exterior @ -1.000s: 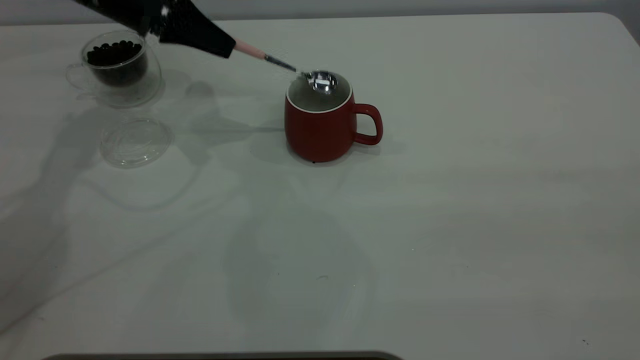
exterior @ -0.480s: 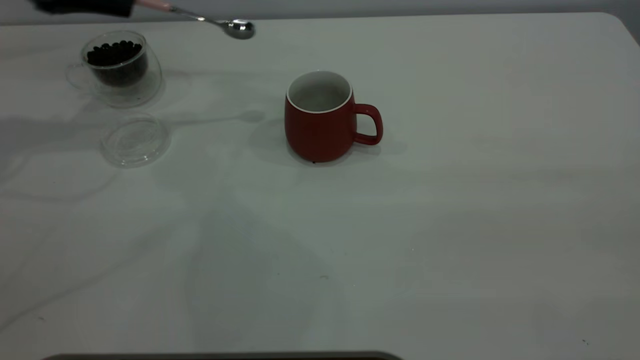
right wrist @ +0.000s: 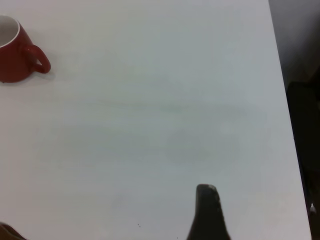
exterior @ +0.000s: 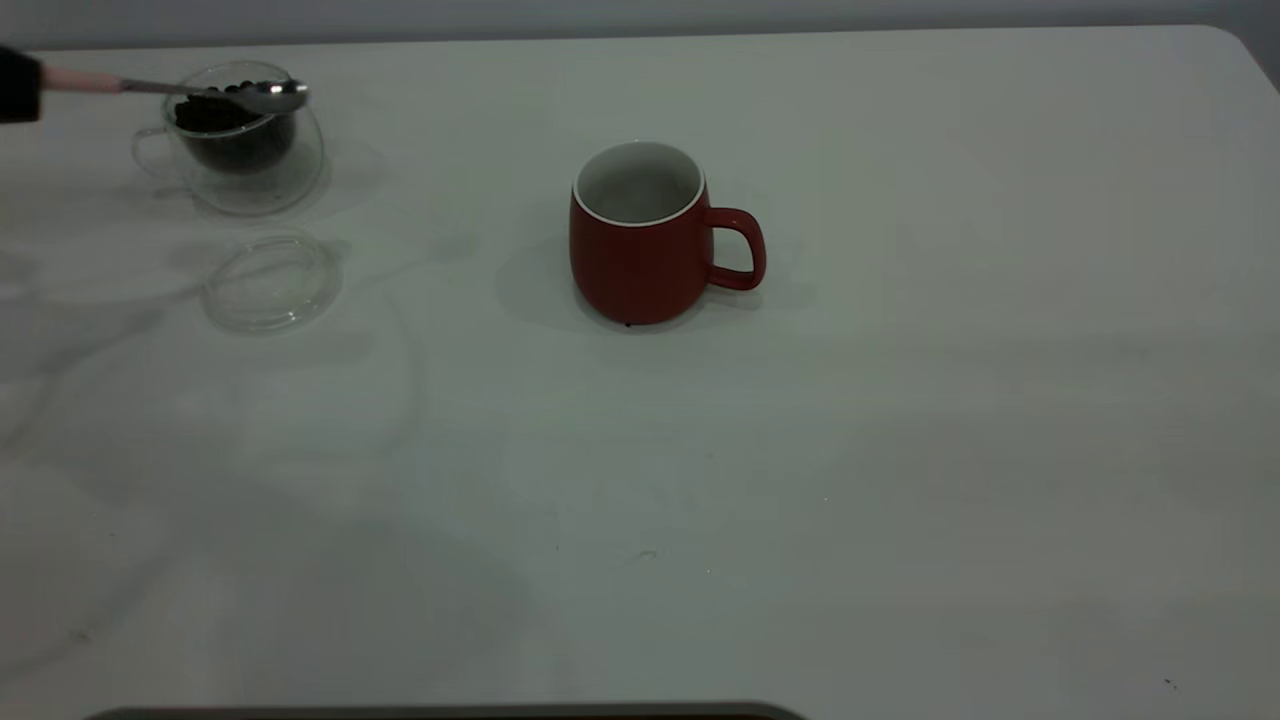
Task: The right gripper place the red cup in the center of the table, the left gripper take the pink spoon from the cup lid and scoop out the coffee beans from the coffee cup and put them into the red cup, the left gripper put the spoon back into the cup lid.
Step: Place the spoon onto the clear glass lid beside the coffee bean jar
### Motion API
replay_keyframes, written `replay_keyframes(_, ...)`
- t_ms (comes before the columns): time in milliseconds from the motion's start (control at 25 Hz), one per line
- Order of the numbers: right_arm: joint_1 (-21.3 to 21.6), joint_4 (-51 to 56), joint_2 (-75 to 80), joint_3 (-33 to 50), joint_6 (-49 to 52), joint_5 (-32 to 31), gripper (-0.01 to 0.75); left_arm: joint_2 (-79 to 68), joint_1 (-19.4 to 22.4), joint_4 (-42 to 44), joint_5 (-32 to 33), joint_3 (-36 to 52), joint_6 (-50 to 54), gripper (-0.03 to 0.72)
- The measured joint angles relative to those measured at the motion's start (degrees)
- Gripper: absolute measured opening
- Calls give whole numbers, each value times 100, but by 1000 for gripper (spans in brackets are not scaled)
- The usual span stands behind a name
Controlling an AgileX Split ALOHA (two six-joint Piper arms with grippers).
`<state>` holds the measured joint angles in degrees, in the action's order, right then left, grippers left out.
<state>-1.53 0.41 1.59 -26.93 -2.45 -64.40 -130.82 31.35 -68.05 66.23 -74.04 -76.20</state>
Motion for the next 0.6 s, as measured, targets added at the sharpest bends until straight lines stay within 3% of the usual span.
replay_keyframes(600,0,0,0,0,0,0,590,-833,261,246,-201,0,81,127)
